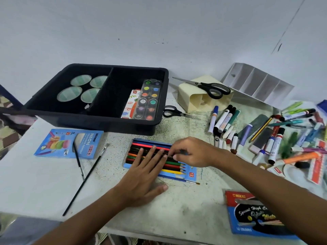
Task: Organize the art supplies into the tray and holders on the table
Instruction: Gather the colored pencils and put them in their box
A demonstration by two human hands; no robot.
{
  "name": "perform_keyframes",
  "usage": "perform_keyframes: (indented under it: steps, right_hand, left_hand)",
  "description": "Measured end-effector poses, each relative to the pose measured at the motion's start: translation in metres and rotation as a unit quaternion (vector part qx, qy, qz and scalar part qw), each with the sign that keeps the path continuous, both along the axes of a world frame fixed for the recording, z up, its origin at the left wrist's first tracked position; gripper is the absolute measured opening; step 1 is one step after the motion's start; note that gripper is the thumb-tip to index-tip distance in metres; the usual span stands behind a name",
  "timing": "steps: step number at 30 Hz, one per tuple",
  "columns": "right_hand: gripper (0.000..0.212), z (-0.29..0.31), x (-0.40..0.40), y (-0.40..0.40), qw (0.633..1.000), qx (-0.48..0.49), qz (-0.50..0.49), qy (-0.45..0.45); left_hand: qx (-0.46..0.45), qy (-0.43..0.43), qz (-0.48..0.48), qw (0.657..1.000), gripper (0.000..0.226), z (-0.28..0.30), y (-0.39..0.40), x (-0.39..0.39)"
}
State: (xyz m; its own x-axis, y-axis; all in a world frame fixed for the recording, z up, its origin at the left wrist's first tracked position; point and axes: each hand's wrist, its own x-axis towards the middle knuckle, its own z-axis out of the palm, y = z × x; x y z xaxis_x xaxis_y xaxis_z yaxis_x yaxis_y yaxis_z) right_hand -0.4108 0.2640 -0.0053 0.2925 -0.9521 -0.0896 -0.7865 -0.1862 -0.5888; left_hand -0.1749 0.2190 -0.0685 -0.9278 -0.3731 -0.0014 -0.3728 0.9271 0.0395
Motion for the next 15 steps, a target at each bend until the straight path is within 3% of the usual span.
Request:
perform_keyframes:
  steps: [8,15]
  right_hand:
    - [0.016,-0.010,-0.010,0.029,0.992,-0.118,-0.022,-0.044]
    - [0.022,-0.021,-0.018,0.055,0.983,-0.161,-0.084,-0.040]
  left_hand:
    - [0.018,0.029,0.022,0.999,0.078,0.003,0.005,0.002]
    - [0.024,0.019,0.011,0.999,0.073,0.002,0.003,0.001]
